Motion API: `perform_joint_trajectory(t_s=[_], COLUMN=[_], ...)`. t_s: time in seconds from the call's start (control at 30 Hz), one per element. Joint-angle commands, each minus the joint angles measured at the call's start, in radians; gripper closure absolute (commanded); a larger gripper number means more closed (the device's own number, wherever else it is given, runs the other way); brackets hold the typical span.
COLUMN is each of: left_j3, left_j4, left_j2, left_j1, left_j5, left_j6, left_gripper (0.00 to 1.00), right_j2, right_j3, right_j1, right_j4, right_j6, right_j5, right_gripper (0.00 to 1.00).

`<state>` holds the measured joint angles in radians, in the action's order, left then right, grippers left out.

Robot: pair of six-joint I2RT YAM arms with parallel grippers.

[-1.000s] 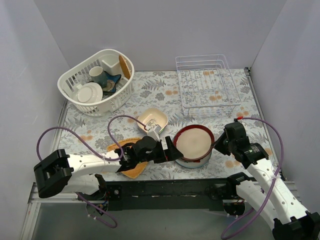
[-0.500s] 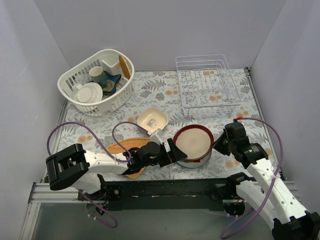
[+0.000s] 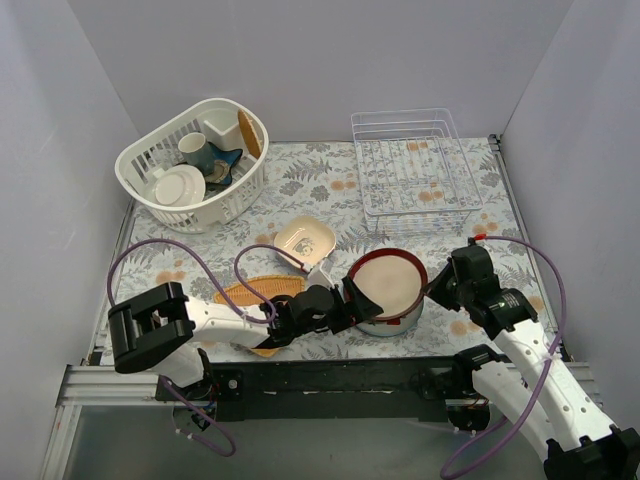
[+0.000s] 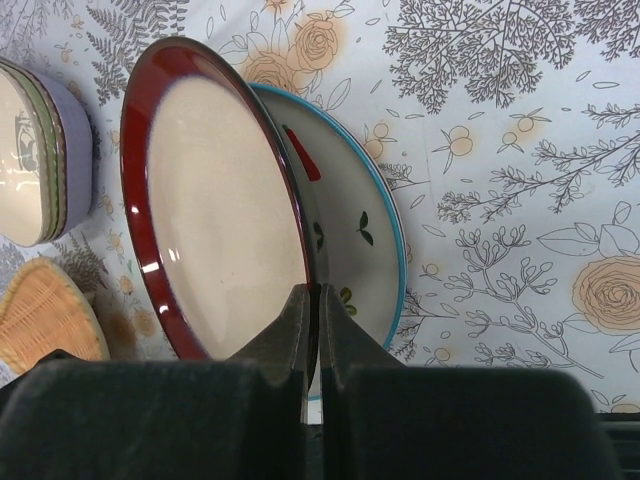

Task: Load the plates into the dish rack
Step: Pick up the plate at the center of the board.

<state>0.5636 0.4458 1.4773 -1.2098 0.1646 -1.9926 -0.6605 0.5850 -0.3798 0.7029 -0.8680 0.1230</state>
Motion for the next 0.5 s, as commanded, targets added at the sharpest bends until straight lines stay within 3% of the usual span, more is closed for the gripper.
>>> perform_joint_trajectory(t_s=[0.0, 0.47], left_j3=[0.062, 0.104], left_j4=[-0.007, -0.113], left_j2=[-0.002, 0.037], left_j1=[-0.017, -0.096], left_j5=[0.076, 0.182], left_j6=[-0.086, -0.215], left_gripper=[0.27, 0.34], right_j2=[0.022, 0.056], right_j3=[0.012, -0.004], right_j1=[-0.002, -0.001], right_j4=[-0.12, -0.091], right_j6=[-0.046, -0.081], right_j5=[-0.063, -0.115], right_gripper=[0.99, 0.99])
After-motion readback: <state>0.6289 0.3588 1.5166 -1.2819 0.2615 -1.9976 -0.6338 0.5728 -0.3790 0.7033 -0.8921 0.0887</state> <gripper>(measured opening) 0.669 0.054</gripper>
